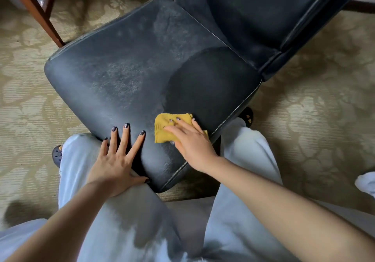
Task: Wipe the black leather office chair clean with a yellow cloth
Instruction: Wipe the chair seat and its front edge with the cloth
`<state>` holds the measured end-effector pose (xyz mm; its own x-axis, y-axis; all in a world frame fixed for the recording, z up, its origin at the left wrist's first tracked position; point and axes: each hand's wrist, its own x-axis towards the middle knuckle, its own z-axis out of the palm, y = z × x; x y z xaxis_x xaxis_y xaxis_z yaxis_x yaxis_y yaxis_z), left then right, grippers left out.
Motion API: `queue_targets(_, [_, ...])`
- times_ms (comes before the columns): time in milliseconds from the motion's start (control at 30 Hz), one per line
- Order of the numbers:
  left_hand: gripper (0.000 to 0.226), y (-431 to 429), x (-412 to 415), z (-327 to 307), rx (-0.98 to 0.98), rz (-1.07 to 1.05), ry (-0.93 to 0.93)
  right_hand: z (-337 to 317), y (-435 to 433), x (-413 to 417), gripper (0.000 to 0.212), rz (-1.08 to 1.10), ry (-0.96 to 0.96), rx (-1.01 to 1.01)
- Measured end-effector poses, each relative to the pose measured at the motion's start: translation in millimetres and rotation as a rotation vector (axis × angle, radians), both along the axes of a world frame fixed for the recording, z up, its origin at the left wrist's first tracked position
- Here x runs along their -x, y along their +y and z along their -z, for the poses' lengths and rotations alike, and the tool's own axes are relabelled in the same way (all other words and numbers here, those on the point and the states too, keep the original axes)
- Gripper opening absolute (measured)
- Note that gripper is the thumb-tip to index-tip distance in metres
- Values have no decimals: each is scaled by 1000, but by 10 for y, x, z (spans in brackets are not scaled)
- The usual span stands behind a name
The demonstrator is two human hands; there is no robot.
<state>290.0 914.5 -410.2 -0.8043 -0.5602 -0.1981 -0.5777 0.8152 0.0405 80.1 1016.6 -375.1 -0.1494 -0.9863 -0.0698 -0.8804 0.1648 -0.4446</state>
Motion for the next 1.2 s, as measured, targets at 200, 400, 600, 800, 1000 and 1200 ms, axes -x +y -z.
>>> queue_targets(200, [118, 16, 1, -21, 19, -20, 15, 84, 392, -273, 45, -94, 7, 84])
queue_targets(400, [116, 35, 0, -60, 1, -38, 2, 182, 684, -317, 35, -232, 144, 144])
queue_targets(600, [127, 30, -2, -69, -60, -49, -10, 151, 634, 66, 36, -149, 236, 136])
queue_targets(800, [128, 31, 7, -90, -54, -41, -17, -125, 61, 462, 41, 130, 178, -90])
queue_targets(1000, [129, 14, 14, -94, -68, -39, -9, -185, -606, 696, 34, 286, 214, -191])
queue_targets(1200, [129, 5, 13, -117, -112, -58, 11, -50, -989, 516, 33, 327, 216, -237])
